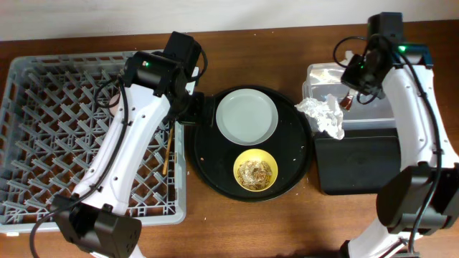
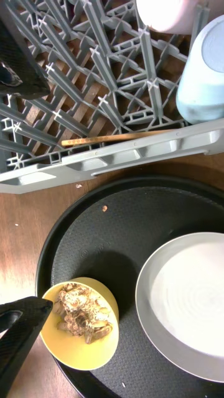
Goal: Sort waste into correct bins and load items into the dishwasher rack
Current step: 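Lift the tissue with right gripper toward the clear plastic bin, then release the tissue into the clear bin with right gripper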
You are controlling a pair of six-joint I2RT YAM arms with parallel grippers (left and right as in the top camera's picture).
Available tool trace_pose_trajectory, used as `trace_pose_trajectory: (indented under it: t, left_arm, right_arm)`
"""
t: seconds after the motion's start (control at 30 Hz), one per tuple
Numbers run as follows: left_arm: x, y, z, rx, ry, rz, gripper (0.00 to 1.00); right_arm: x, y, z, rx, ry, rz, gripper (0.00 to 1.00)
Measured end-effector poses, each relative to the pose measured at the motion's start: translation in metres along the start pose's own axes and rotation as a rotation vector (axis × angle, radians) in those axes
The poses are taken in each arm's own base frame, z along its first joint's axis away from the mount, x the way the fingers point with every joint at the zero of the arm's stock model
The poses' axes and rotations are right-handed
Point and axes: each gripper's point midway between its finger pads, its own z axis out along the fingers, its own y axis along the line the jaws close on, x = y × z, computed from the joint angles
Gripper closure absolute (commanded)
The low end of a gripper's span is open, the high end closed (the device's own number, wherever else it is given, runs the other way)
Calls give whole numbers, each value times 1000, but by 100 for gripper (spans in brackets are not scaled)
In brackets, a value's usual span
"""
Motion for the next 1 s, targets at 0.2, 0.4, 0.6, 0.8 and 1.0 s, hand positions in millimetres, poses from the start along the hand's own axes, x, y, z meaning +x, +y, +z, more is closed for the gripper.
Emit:
trace_pose_trajectory:
  t: [0.2, 0.4, 0.6, 0.8, 1.0]
  left_arm:
    - [0, 0, 0, 0, 0, 0, 0]
    - [0, 0, 0, 0, 0, 0, 1]
    - [0, 0, 0, 0, 0, 0, 1]
    - [0, 0, 0, 0, 0, 0, 1]
    - [0, 0, 0, 0, 0, 0, 1]
  right_arm:
    - [8, -2, 30, 31, 65, -48, 8]
    - [6, 5, 13, -5, 84, -138, 6]
    - [31, 13, -44, -68, 209, -248, 21]
    - [83, 19, -42, -58, 380, -360, 20]
    - [116, 36, 10, -75, 405, -432, 49]
